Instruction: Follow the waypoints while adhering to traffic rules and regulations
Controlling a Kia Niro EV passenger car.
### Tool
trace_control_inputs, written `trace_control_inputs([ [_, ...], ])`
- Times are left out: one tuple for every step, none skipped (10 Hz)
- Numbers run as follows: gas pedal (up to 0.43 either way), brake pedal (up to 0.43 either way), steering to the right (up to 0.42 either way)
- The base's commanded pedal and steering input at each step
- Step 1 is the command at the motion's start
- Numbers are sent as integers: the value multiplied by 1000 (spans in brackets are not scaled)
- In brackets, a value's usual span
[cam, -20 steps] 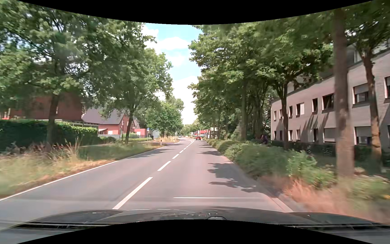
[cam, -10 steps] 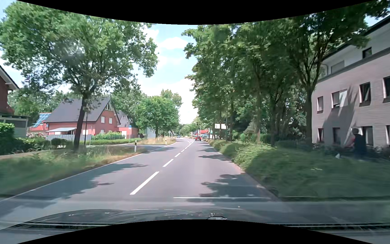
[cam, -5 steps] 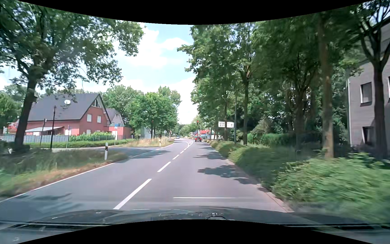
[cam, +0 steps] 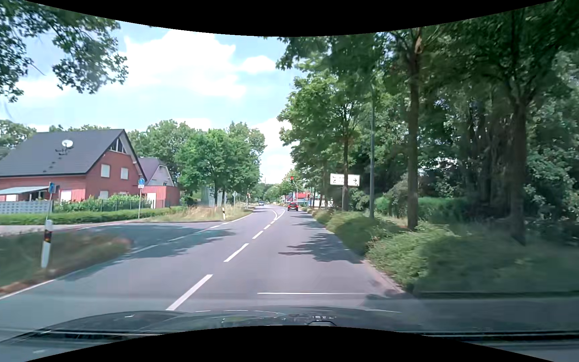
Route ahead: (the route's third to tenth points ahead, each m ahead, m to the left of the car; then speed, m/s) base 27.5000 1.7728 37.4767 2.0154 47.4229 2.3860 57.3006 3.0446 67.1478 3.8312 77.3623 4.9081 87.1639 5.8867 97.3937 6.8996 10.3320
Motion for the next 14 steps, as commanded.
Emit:
trace_control_inputs([
  [47,0,2],
  [47,0,1],
  [47,0,0],
  [47,0,0],
  [47,0,0],
  [47,0,0],
  [47,0,0],
  [47,0,0],
  [47,0,0],
  [47,0,0],
  [47,0,0],
  [47,0,0],
  [47,0,0],
  [47,0,0],
])
